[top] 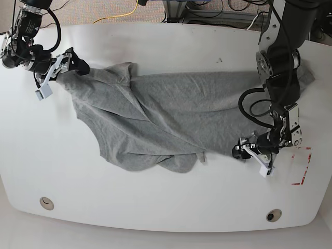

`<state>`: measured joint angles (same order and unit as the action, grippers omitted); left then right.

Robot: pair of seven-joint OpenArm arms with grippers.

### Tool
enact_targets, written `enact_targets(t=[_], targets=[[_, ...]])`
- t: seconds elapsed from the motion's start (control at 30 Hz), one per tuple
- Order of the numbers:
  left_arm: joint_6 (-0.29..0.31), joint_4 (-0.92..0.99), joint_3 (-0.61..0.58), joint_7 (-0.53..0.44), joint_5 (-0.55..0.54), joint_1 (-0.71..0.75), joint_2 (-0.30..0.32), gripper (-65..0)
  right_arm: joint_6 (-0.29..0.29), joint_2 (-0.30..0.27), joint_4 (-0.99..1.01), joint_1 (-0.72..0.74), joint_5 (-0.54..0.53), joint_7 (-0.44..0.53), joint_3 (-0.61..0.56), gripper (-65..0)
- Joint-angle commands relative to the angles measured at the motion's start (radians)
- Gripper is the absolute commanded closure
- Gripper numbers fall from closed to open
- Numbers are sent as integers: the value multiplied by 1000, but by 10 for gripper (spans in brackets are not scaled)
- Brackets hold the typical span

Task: Layout the t-shirt on the table in an organized manner, then fold the t-shirt properly
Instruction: 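Grasp the shirt edge with the left gripper near the red mark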

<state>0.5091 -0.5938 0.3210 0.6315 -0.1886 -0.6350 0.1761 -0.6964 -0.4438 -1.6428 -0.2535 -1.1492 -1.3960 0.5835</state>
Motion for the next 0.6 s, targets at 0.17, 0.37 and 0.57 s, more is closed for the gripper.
enact_targets(t=[0.17, 0.37, 0.57], targets=[[-30, 25, -1, -40, -13, -69, 24, -388, -2, -22, -17, 7, -18, 13, 8, -530], [-31, 25, -3, -42, -12, -70, 56, -388, -2, -22, -17, 18, -21, 14, 10, -530], [-31, 27, -38, -42, -12, -70, 58, -388, -2, -22, -17, 26, -21, 14, 10, -530]])
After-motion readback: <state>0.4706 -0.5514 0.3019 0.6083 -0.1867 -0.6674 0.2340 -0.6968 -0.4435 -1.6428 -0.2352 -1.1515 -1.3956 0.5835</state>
